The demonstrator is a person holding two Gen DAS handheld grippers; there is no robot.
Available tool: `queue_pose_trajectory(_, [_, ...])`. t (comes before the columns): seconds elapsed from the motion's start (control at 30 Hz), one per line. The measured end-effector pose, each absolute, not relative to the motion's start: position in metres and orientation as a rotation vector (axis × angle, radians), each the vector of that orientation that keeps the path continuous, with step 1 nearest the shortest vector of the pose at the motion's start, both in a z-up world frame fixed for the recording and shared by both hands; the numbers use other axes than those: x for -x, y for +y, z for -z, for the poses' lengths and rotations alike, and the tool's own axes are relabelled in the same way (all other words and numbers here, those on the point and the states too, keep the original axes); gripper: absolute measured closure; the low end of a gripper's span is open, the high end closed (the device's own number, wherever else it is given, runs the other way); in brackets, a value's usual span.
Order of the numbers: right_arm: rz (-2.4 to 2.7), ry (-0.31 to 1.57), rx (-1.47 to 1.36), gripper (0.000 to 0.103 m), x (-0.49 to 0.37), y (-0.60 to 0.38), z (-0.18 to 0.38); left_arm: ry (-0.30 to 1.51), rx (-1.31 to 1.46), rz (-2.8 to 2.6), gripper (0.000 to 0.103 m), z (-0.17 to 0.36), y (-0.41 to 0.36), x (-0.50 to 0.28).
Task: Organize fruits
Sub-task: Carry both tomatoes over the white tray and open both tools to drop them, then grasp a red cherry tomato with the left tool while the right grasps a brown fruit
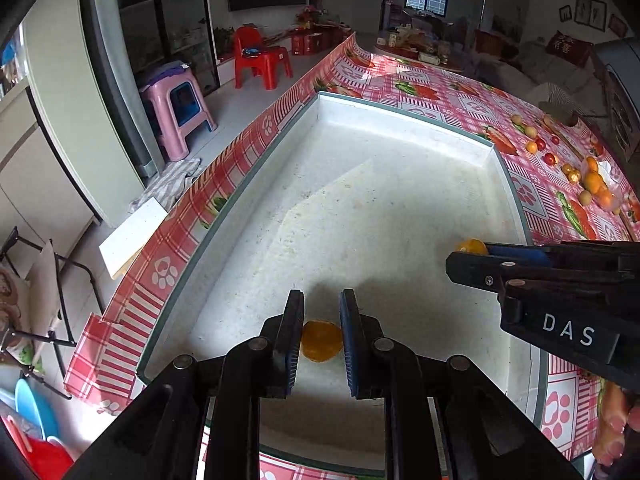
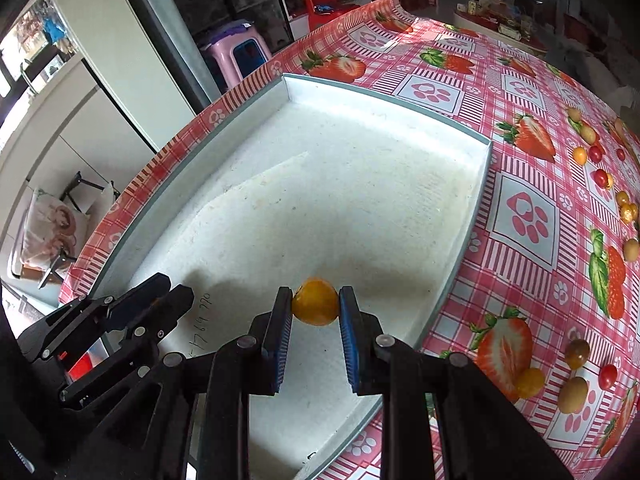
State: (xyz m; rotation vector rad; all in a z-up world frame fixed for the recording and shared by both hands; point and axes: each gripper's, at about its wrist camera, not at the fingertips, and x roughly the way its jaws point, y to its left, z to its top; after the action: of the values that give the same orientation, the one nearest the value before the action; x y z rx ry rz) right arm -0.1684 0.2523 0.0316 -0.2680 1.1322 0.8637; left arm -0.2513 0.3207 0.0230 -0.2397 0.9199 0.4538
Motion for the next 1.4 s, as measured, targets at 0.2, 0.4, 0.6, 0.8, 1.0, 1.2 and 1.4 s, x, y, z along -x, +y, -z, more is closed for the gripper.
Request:
queue_pose_trajectory(0.2, [-0.856, 1.171, 0.276, 0.069, 0.164, 0.258, -0.022, 0.947, 0.202, -0.46, 0.059, -0.018, 0.318, 0.249])
queue_pose_trajectory(0.4, [-0.859, 1.109, 0.17, 0.032, 0.154, 0.236, -0.049, 0.907, 0.205, -0.468, 0.023, -0.028, 0.317, 0.256])
queue_pose_trajectory(0.6, [-0.798, 1.039, 0.103, 0.029, 0.155, 0.177, -0.075, 0.869, 0.177, -0.397, 0.023, -0.047, 0.286, 0.259])
queue_pose_trajectory(0.8, [-0.66, 1.002, 0.054, 0.028, 0.164, 0.089, -0.076, 0.842, 0.126, -0.278, 0.023, -0.061, 0.236, 0.256])
queue_pose_trajectory(1.0, [-0.518, 0.992, 0.031, 0.028, 0.189, 0.012, -0.059, 0.843, 0.076, -0.163, 0.023, -0.064, 0.182, 0.252])
queue_pose_trajectory(1.2, [-0.473, 1.004, 0.057, 0.028, 0.221, -0.022, -0.036, 0.885, 0.01, -0.084, 0.023, -0.048, 0.138, 0.25])
queue_pose_trajectory(1.4, [-0.475, 1.006, 0.06, 0.028, 0.233, -0.028, -0.022, 0.906, -0.028, -0.059, 0.023, -0.031, 0.12, 0.246])
